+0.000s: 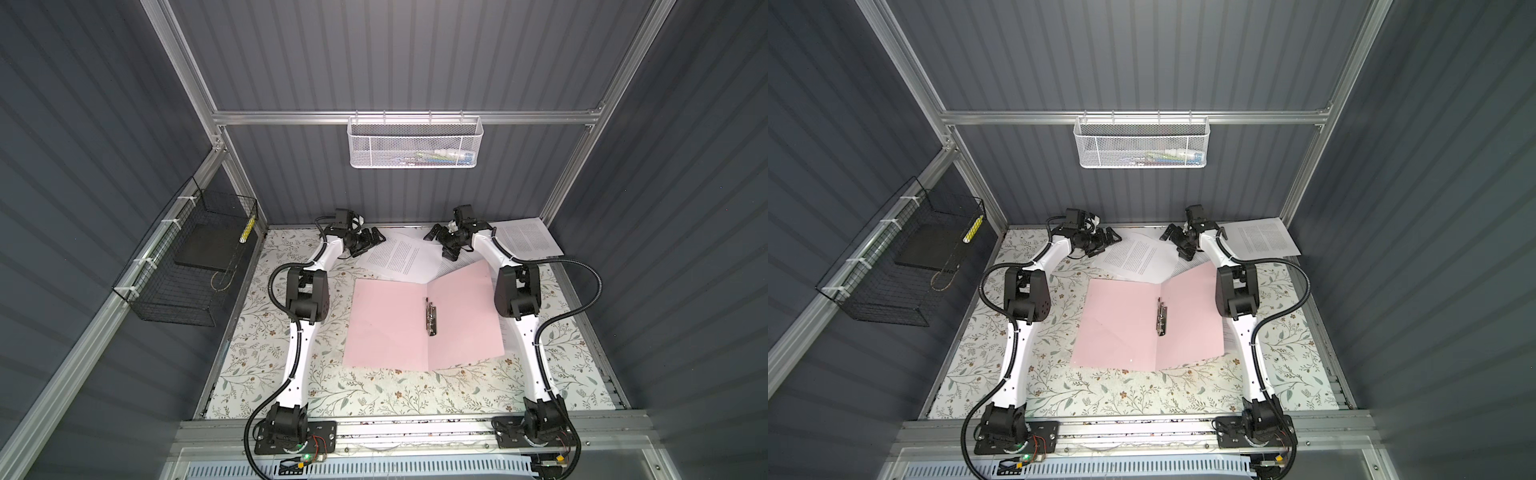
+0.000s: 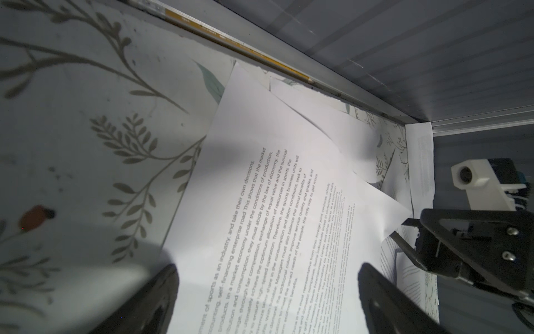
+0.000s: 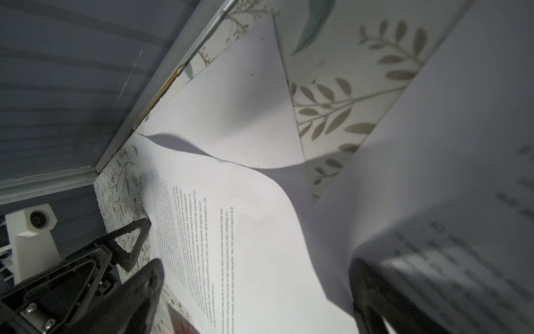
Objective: Put the files into the folder
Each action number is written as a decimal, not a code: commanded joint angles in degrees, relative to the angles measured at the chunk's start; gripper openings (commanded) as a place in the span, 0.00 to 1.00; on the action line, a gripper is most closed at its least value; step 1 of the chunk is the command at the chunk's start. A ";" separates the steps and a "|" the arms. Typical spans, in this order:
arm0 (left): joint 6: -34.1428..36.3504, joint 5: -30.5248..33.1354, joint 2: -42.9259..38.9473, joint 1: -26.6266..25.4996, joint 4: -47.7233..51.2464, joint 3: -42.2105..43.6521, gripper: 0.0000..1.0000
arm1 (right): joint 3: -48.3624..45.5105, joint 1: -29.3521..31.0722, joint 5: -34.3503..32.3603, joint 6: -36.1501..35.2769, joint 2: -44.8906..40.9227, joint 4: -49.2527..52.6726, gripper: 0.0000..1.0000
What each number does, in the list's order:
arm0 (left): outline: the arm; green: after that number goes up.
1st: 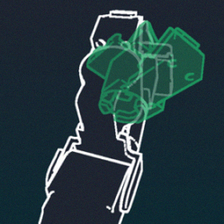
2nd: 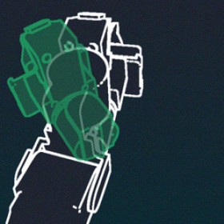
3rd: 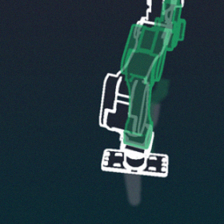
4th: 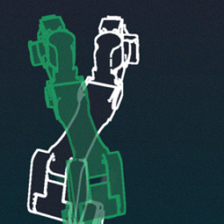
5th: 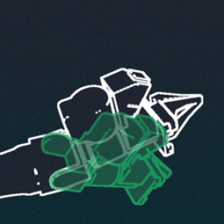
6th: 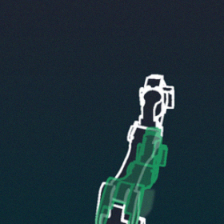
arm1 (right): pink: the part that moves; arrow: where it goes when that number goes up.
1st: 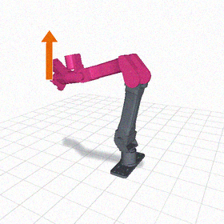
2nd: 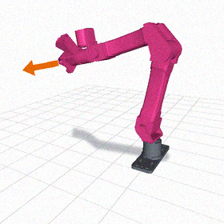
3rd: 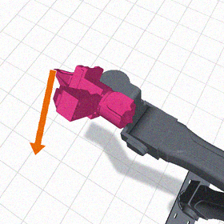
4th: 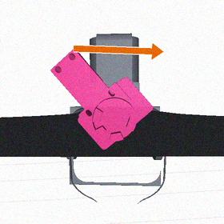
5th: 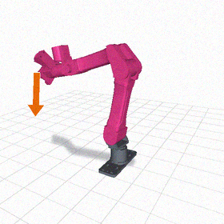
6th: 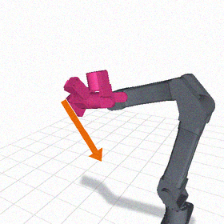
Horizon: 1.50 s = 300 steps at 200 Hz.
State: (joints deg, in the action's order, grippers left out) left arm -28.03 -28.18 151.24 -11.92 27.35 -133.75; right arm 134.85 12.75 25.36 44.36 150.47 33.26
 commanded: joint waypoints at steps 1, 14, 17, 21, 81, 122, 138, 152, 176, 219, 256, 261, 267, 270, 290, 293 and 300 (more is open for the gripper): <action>0.04 2.94 7.88 -0.56 11.81 4.46 0.98 | -4.31 0.69 5.33 -1.27 -0.37 -1.44 0.99; 0.05 3.09 7.97 -0.56 11.85 4.55 0.98 | -7.61 0.63 7.04 -1.58 -2.57 -5.31 0.99; 0.00 3.13 7.94 -0.56 11.85 4.60 0.98 | -8.07 0.68 7.28 -1.63 -2.91 -5.83 0.99; 0.01 3.05 7.93 -0.56 11.85 4.61 0.98 | -9.23 0.62 7.92 -1.79 -3.71 -7.39 0.99; 0.78 4.77 8.12 -0.47 13.23 4.95 0.97 | -21.81 0.01 10.91 -5.90 -11.06 -17.40 0.87; 0.77 5.32 8.25 -0.38 13.60 4.62 0.97 | -27.08 -0.27 8.93 -7.20 -14.01 -21.13 0.67; 0.82 5.14 8.15 -0.29 13.60 4.60 0.98 | -27.27 -0.36 7.35 -7.73 -14.35 -21.05 0.58; 0.69 4.84 7.89 -0.04 13.56 4.62 0.98 | -27.36 -0.51 6.34 -8.11 -14.34 -21.24 0.51; 0.76 4.48 7.54 0.23 13.43 4.58 0.98 | -27.22 -0.45 5.52 -8.41 -14.07 -21.39 0.39; 0.79 3.61 7.43 0.54 13.34 4.46 0.98 | -28.12 -0.46 3.73 -9.62 -14.33 -20.80 0.18; 0.75 0.67 6.61 0.76 13.33 2.99 0.99 | -28.11 -0.46 3.49 -9.83 -14.65 -21.75 0.00; 0.78 -0.13 6.10 0.84 13.26 2.72 1.00 | -27.89 -0.55 3.44 -9.70 -14.88 -21.81 0.00; 0.51 -0.87 5.24 1.00 13.17 2.54 1.00 | -27.72 -0.58 3.38 -9.65 -15.33 -21.90 0.00; 0.32 -1.24 4.73 1.09 13.09 2.47 1.00 | -27.65 -0.61 3.33 -9.64 -15.53 -21.98 0.00; -0.27 -1.69 -0.48 1.84 12.29 3.29 1.00 | -27.96 -1.21 2.10 -8.80 -18.98 -23.59 0.00; -0.28 -1.39 -1.48 1.96 12.27 3.51 1.00 | -28.09 -1.30 1.88 -8.63 -19.53 -23.93 0.00; -0.27 -0.74 -3.71 2.28 12.21 4.36 1.00 | -28.47 -1.57 1.34 -8.14 -20.83 -24.81 0.00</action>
State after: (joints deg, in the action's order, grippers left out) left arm -27.20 -30.68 150.32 -10.68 28.62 -133.38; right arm 106.78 12.25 28.64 35.59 136.31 11.60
